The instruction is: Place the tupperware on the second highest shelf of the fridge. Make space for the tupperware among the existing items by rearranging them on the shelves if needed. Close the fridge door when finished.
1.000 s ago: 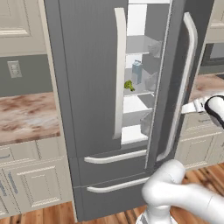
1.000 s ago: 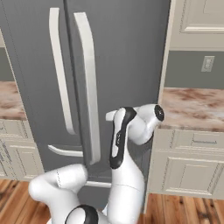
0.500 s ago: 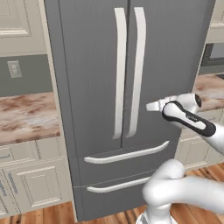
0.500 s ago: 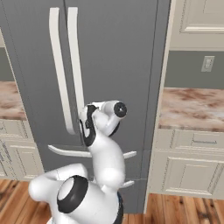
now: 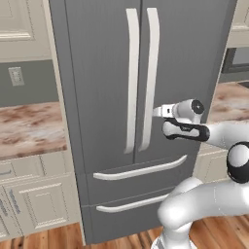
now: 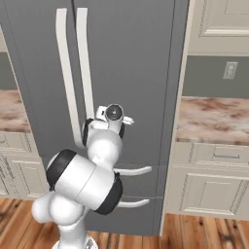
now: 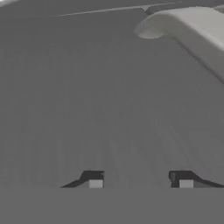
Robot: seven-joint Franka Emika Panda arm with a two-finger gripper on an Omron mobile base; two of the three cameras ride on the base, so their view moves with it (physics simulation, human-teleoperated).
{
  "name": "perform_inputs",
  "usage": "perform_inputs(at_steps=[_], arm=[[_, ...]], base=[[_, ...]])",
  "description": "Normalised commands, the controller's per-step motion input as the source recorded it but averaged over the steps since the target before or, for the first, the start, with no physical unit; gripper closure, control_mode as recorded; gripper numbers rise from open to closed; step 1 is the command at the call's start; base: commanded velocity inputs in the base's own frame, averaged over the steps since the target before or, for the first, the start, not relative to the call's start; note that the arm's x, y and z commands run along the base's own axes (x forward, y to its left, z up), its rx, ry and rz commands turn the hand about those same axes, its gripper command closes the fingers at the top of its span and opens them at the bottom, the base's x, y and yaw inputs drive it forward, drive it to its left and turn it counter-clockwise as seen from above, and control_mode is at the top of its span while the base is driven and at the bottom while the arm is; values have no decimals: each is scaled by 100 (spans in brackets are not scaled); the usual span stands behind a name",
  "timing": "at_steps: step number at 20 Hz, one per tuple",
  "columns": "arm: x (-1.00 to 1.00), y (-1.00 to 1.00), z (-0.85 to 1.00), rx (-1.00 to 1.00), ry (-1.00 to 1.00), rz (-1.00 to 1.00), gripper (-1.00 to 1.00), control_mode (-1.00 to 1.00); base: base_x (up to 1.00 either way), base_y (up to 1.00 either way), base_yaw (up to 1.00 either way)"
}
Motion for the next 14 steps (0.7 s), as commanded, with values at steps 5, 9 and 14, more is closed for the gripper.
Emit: perform_inputs(at_steps=[5,9,14], arm=[[38,-4,-8,-9,22,-14,-100,-100],[0,-6,-1,-2,2,0,-100,-100],[0,-9,0,0,3,-1,-100,-100]], base=[[0,0,0],[0,0,0],[0,0,0]])
